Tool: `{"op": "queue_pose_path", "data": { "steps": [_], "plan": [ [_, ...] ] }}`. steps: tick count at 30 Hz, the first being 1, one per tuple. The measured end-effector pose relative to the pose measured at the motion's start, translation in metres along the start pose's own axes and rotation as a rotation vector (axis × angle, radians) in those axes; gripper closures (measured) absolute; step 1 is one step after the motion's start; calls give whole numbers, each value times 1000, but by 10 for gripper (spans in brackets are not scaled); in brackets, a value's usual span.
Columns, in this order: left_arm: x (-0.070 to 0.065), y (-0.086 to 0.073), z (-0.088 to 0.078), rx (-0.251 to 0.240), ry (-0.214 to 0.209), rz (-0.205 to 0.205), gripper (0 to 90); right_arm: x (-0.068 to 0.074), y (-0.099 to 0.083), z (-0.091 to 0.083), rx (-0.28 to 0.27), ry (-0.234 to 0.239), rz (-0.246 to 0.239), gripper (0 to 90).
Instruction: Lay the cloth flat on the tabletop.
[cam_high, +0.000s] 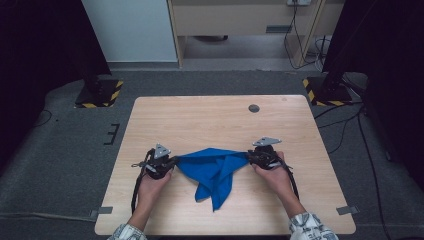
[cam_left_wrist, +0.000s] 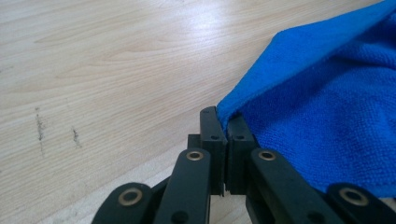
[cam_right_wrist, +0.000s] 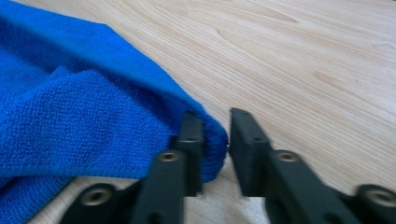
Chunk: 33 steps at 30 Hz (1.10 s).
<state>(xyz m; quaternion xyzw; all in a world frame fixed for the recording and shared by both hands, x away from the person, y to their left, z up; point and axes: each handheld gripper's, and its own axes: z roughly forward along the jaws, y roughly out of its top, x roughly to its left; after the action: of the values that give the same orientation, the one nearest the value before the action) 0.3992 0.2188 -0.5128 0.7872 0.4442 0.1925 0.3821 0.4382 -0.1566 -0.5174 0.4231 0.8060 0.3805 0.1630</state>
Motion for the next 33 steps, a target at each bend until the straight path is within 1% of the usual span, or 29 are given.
{"op": "queue_pose_path", "data": {
  "steps": [1,2,5,7,8,9,11,12,13,15,17,18,19,21,23,24,25,27,30,31,33],
  "plan": [
    [1,-1,0,3,-2,-4,884,0,0,-1,-3,-3,2,673],
    [1,-1,1,5,-1,-5,884,-1,0,-2,-2,-4,10,622],
    [0,-2,3,20,4,9,883,-3,-2,-2,0,-4,21,550],
    [0,-3,4,22,6,7,883,-4,-3,-2,-3,-19,16,495],
    [1,-3,3,20,7,5,883,-3,-4,-1,-13,-22,24,475],
    [1,-3,3,19,7,2,883,-3,-5,-1,-11,-19,25,460],
    [1,-3,3,11,8,-1,883,-1,-7,1,-12,-20,16,444],
    [2,-3,2,10,10,-1,883,0,-8,4,-7,-8,18,461],
    [2,-3,2,10,10,-2,883,0,-8,4,-7,-8,18,461],
    [5,-3,1,4,11,-9,883,1,-10,5,-9,6,11,559],
    [8,-3,0,-7,13,-26,883,3,-11,6,-15,19,-1,609],
    [9,-3,-1,-6,12,-26,883,4,-12,7,-13,32,-5,619],
    [10,-3,-1,-6,11,-27,883,5,-12,8,-11,33,-16,628],
    [12,-4,-2,-6,14,-29,884,7,-12,10,-13,44,-14,670],
    [13,-4,-1,-9,13,-45,883,8,-11,12,-13,58,-15,674],
    [14,-5,-1,-12,12,-57,883,10,-10,14,-16,60,-20,707],
    [15,-5,-1,-13,12,-59,883,12,-10,15,-18,68,-22,768],
    [16,-4,-2,-18,16,-59,884,13,-9,16,-18,75,-21,814],
    [17,-4,-5,-36,5,-72,884,12,-8,12,-39,91,1,852],
    [17,-3,-5,-40,-3,-77,884,11,-7,10,-44,93,-7,854],
    [13,-1,-4,-54,-39,-107,884,8,-4,3,-57,88,-4,860]
  ]
}}
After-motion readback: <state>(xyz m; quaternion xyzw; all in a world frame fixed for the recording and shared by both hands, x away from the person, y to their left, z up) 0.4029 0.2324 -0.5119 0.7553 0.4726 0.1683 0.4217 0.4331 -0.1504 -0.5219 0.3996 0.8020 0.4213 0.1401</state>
